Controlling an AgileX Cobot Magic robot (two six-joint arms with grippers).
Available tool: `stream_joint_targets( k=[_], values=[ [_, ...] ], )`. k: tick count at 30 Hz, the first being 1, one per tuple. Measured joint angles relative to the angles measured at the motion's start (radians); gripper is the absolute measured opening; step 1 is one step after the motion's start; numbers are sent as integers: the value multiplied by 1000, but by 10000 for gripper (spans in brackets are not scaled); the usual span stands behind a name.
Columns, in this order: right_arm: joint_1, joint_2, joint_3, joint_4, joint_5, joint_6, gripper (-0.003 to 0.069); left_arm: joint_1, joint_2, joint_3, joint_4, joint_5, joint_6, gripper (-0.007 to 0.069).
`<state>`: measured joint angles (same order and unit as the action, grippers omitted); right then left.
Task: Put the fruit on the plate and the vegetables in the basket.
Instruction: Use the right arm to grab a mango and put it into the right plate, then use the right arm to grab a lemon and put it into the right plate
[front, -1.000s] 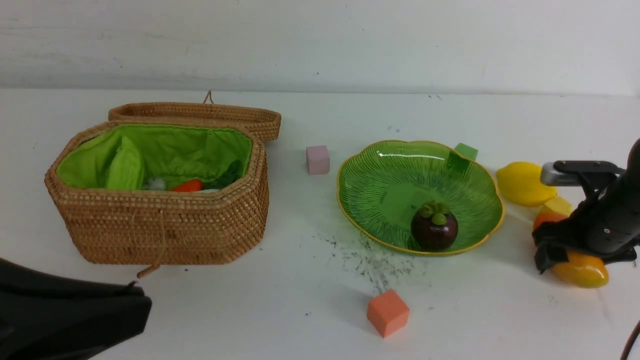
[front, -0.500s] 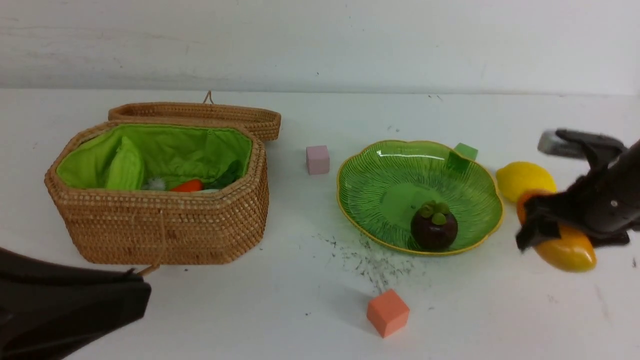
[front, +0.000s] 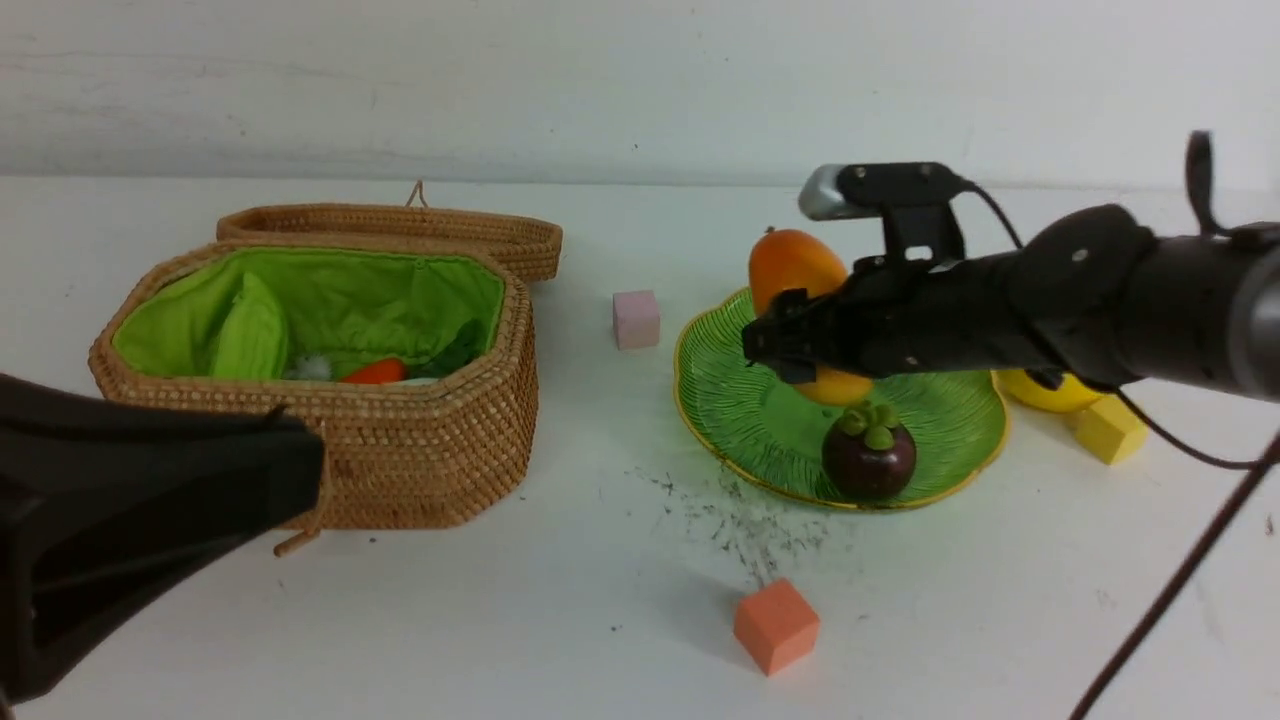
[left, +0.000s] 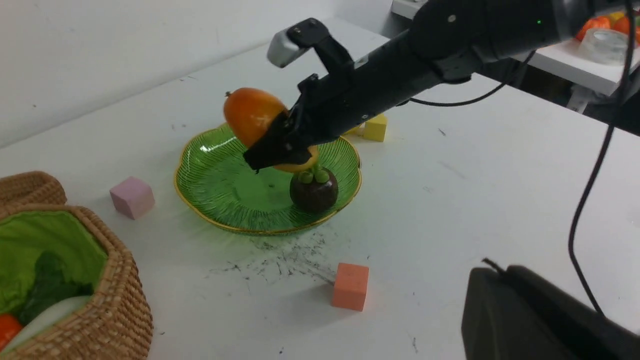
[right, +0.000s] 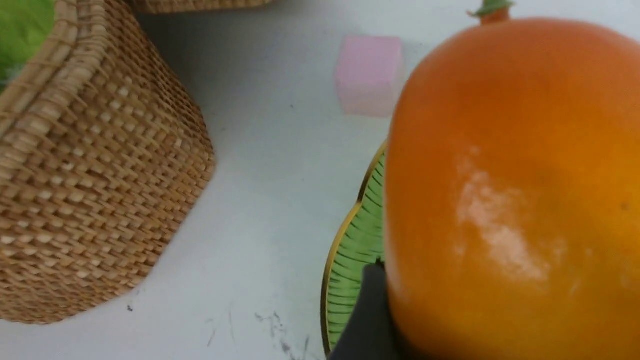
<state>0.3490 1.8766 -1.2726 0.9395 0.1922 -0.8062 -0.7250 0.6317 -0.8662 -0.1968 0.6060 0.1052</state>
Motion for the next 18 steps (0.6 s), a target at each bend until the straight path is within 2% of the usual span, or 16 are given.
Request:
stream_joint_targets(
  k=[4,8,13,16,17,18],
  values=[
    [2,19,-10,15,-11,-22,676,0,1,0,0,20,0,-8],
    [-10,3,-16,17,13,-27,668,0,0,1,-1,21,0,-6],
    [-74,-101,-16,16,158,3,553,0,0,1,-12,19,0,-6],
    [-147,-189,-21,-6,291,93,418,0,0,1,-16,14,0,-6],
    [-194,-220,-37,-47,363,150,336,0,0,1,-16,10,0,-6],
    [-200,-224,-40,-56,376,159,336,0,0,1,-17,9,0,-6]
  ],
)
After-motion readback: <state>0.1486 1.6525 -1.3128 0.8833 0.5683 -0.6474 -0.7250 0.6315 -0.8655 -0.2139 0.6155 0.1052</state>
